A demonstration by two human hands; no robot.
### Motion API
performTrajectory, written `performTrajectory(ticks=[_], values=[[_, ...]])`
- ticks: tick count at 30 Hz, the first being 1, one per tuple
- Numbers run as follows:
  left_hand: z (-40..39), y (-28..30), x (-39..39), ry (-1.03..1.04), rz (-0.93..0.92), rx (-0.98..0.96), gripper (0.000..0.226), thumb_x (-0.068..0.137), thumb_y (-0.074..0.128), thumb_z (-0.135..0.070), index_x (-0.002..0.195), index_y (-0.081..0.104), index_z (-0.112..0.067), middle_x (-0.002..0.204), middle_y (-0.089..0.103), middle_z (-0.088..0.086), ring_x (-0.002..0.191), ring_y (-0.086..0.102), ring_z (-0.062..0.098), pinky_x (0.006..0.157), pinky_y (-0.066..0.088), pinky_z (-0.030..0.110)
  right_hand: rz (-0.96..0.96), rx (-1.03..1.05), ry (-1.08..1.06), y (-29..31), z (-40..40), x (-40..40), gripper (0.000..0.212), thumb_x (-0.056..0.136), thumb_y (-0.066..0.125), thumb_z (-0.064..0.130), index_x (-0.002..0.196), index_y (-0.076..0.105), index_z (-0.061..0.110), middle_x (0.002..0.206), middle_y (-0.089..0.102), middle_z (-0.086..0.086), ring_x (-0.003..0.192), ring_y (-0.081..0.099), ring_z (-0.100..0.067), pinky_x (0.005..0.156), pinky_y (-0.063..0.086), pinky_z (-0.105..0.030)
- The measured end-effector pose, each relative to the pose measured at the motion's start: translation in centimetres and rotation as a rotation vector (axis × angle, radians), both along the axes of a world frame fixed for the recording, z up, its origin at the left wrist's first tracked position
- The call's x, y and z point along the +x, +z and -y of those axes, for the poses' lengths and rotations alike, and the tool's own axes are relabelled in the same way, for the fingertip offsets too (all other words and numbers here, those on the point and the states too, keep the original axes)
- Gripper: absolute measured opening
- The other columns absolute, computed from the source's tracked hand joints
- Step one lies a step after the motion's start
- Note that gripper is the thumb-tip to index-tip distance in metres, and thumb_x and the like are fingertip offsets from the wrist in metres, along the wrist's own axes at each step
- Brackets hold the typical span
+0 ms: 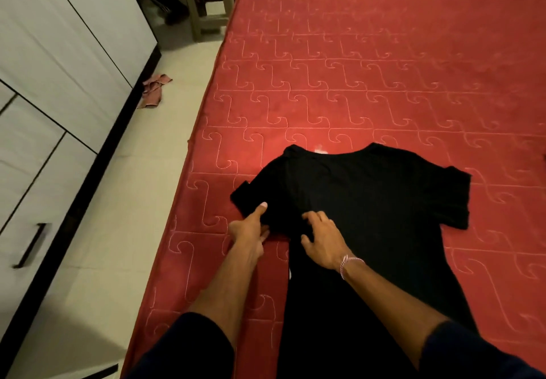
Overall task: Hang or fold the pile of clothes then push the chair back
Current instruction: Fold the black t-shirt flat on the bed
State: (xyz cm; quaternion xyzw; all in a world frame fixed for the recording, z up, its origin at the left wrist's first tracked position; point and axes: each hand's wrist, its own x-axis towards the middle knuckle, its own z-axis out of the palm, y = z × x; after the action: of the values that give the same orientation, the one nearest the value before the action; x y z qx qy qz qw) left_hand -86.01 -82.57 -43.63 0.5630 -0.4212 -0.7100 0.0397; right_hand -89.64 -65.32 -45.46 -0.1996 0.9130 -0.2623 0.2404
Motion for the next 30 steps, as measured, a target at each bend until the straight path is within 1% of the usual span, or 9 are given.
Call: performTrajectory(ticks=[4,6,9,11,14,16,21,26,30], values=[[-0.4,0.1,-2.1,-0.064,-0.001,-0.123,0.016,0.089,0.072,-0.012,0.101,0.067,-0.004,0.083,0.068,0.005,0.072,0.064,0.017,0.062,0.053,0.03,0.134,-0.04,0.025,0.2,-0.4,-1.7,0.051,0.093,0.063,0.024,0.141,0.047,0.018,0.122,0.048,0.003,0.105,0.054,-0.014,0.094,0.047,-0.026],[-1.0,0.5,-3.5,-0.134,-0.085,-0.306,0.018,0.088,0.073,-0.017,0.1,0.07,-0.005,0.09,0.07,0.005,0.08,0.067,0.017,0.073,0.056,0.033,0.268,-0.061,0.004,1.0,-0.4,-3.0,0.043,0.095,0.059,0.025,0.137,0.05,0.021,0.112,0.054,0.006,0.092,0.056,-0.008,0.085,0.048,-0.022],[-2.9,2.6,-5.6,-0.375,-0.247,-0.599,0.014,0.087,0.073,-0.02,0.077,0.064,-0.019,0.079,0.065,-0.007,0.074,0.058,0.006,0.079,0.052,0.032,0.63,-0.286,-0.262,2.9,-0.7,-5.2,0.027,0.103,0.043,0.028,0.128,0.055,0.027,0.107,0.066,0.0,0.083,0.063,-0.011,0.073,0.054,-0.029],[-4.7,3.6,-7.1,-0.623,-0.36,-0.759,0.011,0.084,0.069,-0.024,0.078,0.067,-0.015,0.074,0.066,-0.006,0.068,0.055,0.003,0.07,0.051,0.031,0.607,-0.503,-0.499,3.4,-1.3,-6.9,0.029,0.106,0.041,0.04,0.118,0.061,0.023,0.109,0.067,-0.009,0.084,0.064,-0.016,0.072,0.053,-0.034],[-7.2,4.8,-8.6,-1.057,-0.463,-0.75,0.034,0.086,0.061,-0.011,0.118,0.072,-0.008,0.116,0.072,0.002,0.102,0.062,-0.001,0.085,0.042,0.004,0.703,-0.877,-0.69,3.5,-2.9,-9.5,0.071,0.09,0.043,0.077,0.124,0.068,0.019,0.122,0.07,-0.007,0.11,0.068,-0.02,0.093,0.053,-0.041],[-7.7,4.4,-8.8,-1.182,-0.468,-0.757,0.046,0.089,0.055,-0.003,0.135,0.061,-0.007,0.138,0.061,0.005,0.127,0.053,0.008,0.096,0.03,-0.003,0.801,-0.935,-0.672,3.8,-3.9,-10.3,0.082,0.083,0.053,0.08,0.13,0.066,0.015,0.124,0.07,-0.01,0.116,0.067,-0.025,0.1,0.05,-0.044],[-5.0,0.8,-8.6,-0.847,-0.206,-0.949,0.029,0.096,0.053,-0.011,0.123,0.062,-0.01,0.118,0.061,0.005,0.112,0.056,0.02,0.101,0.048,0.037,0.535,-0.713,-0.861,2.5,-4.1,-11.0,0.016,0.095,0.068,0.021,0.106,0.074,0.011,0.108,0.075,-0.014,0.095,0.074,-0.025,0.085,0.06,-0.042],[-1.9,-1.8,-9.5,-0.697,0.016,-0.812,0.03,0.096,0.057,-0.008,0.126,0.056,-0.006,0.116,0.062,0.009,0.104,0.061,0.02,0.092,0.053,0.033,0.359,-0.6,-1.142,-0.2,-5.2,-11.7,0.015,0.099,0.061,0.022,0.089,0.073,0.02,0.108,0.073,-0.005,0.104,0.068,-0.022,0.099,0.055,-0.045],[-1.3,-2.1,-12.0,-0.734,0.008,-0.807,0.033,0.091,0.067,-0.011,0.123,0.062,-0.004,0.1,0.069,0.007,0.097,0.065,0.023,0.094,0.054,0.042,0.337,-0.463,-1.123,-1.0,-5.7,-11.8,0.017,0.097,0.057,0.029,0.089,0.068,0.02,0.099,0.069,-0.003,0.101,0.066,-0.029,0.095,0.055,-0.044]])
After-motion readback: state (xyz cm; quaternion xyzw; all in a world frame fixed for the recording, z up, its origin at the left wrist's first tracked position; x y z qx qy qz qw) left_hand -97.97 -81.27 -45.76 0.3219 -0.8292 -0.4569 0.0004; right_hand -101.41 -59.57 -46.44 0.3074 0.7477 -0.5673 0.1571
